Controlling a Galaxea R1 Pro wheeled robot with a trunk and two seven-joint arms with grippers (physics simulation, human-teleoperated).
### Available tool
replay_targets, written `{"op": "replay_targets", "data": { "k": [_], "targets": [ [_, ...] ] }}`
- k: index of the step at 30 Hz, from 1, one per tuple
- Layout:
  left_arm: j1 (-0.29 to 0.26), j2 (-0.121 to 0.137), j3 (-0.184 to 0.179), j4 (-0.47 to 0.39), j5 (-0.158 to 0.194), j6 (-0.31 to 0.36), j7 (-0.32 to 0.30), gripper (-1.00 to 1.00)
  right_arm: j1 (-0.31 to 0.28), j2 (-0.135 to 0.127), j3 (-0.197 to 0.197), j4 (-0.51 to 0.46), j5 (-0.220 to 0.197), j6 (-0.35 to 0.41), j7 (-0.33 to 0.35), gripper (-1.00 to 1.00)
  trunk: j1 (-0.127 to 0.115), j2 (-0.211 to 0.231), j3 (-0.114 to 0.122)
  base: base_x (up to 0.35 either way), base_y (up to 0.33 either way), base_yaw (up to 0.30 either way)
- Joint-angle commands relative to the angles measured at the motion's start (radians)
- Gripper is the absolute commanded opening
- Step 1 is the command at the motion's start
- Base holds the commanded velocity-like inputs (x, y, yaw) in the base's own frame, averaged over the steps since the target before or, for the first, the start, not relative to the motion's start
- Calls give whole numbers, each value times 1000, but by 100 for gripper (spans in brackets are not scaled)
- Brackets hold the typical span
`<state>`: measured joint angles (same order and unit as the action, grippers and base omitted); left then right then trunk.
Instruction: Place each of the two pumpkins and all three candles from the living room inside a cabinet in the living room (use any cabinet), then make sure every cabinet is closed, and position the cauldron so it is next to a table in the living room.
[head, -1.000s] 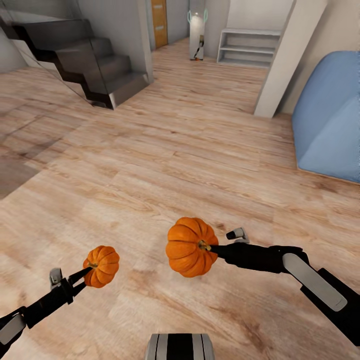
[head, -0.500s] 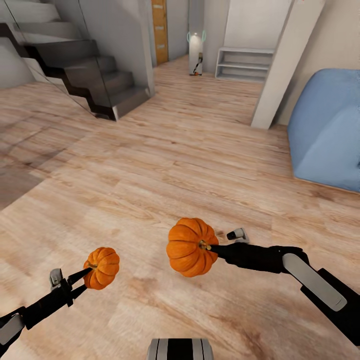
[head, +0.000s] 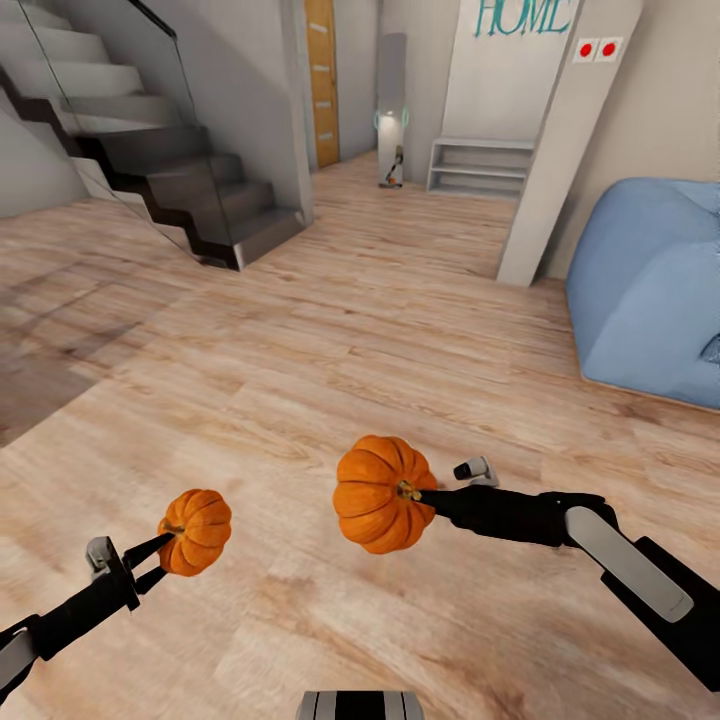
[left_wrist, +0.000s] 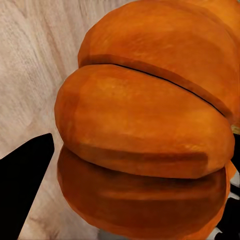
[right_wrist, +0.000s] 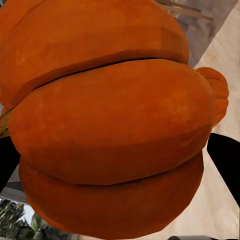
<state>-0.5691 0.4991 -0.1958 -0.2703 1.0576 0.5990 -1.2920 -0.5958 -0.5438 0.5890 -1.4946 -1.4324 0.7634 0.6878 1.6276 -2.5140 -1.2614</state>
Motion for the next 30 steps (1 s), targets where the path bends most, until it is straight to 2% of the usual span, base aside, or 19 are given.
{"op": "replay_targets", "data": {
  "k": [1,23,30],
  "targets": [
    [0,1,-8,1,8,7,-1,-100,-1,-1,2,3,-4,4,-2,-100,-1,0,5,0,0,102],
    [0,2,-8,1,11,7,-5,-100,-1,-1,2,5,-1,4,-2,-100,-10,5,120,0,0,175],
    [0,17,-8,2,13,7,-6,-100,-1,-1,2,11,-2,4,-2,-100,-14,7,155,0,0,184]
  ]
}}
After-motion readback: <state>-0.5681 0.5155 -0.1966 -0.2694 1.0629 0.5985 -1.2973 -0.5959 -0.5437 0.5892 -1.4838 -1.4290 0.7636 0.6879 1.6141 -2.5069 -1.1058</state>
